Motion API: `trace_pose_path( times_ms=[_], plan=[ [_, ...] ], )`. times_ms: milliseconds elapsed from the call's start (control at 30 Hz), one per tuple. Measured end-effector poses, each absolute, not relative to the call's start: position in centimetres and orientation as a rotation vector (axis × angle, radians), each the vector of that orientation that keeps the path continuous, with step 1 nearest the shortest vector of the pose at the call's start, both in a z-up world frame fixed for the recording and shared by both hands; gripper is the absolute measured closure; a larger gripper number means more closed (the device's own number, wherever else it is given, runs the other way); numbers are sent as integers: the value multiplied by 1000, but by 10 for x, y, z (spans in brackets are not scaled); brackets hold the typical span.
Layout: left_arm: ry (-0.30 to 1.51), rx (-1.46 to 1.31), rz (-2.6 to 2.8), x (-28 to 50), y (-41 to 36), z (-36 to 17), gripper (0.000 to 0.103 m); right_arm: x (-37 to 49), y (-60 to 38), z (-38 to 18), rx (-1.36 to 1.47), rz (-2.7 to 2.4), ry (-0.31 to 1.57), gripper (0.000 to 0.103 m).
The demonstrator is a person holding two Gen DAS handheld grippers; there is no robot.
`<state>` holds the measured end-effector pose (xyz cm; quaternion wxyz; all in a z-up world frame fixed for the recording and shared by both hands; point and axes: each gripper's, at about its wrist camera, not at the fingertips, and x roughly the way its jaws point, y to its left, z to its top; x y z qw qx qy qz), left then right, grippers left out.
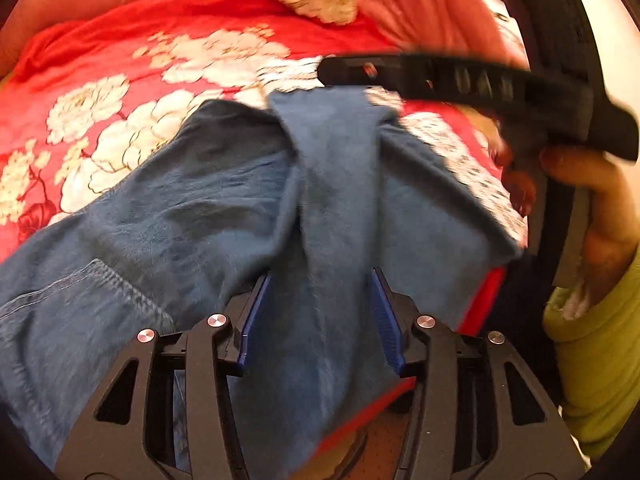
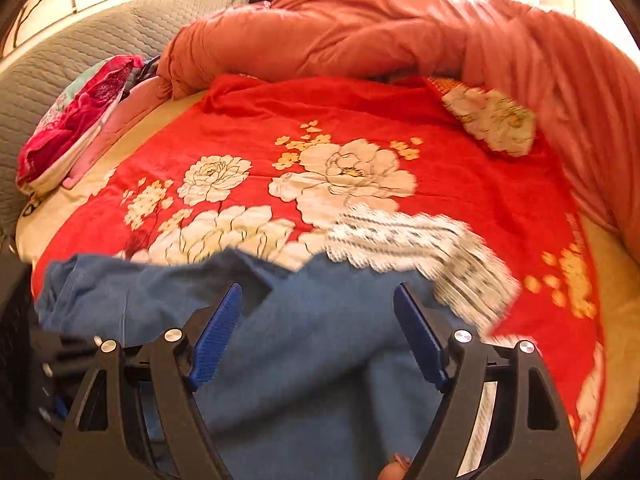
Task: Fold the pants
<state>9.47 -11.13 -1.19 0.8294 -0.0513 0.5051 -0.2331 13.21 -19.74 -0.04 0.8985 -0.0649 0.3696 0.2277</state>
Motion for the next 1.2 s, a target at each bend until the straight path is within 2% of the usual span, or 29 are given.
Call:
trace_pose_path(
  times_ms=[100, 167, 200, 233, 333, 467, 500, 567, 600, 633, 800, 867, 900, 1067, 1100, 1133, 1200],
  plan=[
    [1037, -133, -513, 96, -114, -16, 63, 163, -181, -11, -186, 423, 792, 26],
    [1018, -153, -529, 95, -114, -18, 72, 182, -176, -15, -194, 373, 805, 27],
    [1012, -163, -533, 96, -114, -19, 82, 190, -175, -18, -194, 349, 815, 28],
    [1010, -172, -540, 98, -116, -20, 88, 199, -174, -20, -194, 325, 828, 30],
    [999, -169, -566, 97, -121, -20, 92, 224, -167, -30, -196, 292, 875, 38],
    [982, -129, -592, 94, -131, -19, 93, 238, -151, -45, -180, 336, 920, 39],
    [980, -120, -590, 94, -132, -19, 93, 239, -149, -49, -193, 320, 927, 44],
    [976, -124, -595, 96, -133, -19, 93, 238, -147, -56, -256, 294, 905, 72],
    [976, -134, -596, 95, -132, -18, 93, 238, -149, -55, -269, 295, 895, 79],
    [974, -142, -597, 96, -131, -18, 93, 238, -155, -52, -251, 303, 892, 91],
    [964, -177, -587, 97, -124, -19, 93, 223, -198, -33, -41, 332, 835, 95],
    [946, -171, -577, 96, -121, -16, 88, 210, -211, -23, 22, 359, 818, 96],
    [937, -165, -573, 95, -120, -16, 82, 202, -218, -17, 44, 365, 801, 96],
    [923, -158, -556, 96, -119, -16, 82, 167, -254, 13, 146, 366, 701, 96],
    [919, -150, -554, 96, -119, -16, 86, 158, -262, 18, 172, 367, 684, 96],
    [919, -147, -552, 99, -120, -15, 96, 152, -270, 22, 200, 365, 668, 96],
    [915, -149, -560, 94, -119, -10, 99, 129, -293, 25, 273, 347, 639, 96]
  ],
)
